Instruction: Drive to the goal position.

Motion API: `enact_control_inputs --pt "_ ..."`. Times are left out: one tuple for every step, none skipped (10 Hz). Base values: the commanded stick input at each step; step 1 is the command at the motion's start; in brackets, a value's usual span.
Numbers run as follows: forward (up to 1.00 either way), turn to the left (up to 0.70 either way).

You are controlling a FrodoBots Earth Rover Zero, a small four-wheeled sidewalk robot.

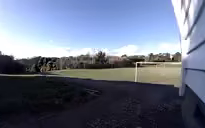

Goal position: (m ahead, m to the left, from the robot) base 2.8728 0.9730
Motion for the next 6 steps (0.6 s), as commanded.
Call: enact_control_inputs --pt "0.04 0.00" --pt "0.04 0.00" --pt "0.04 0.00" --pt "0.04 0.00" --pt "0.01 0.00" --pt "0.03 0.00"
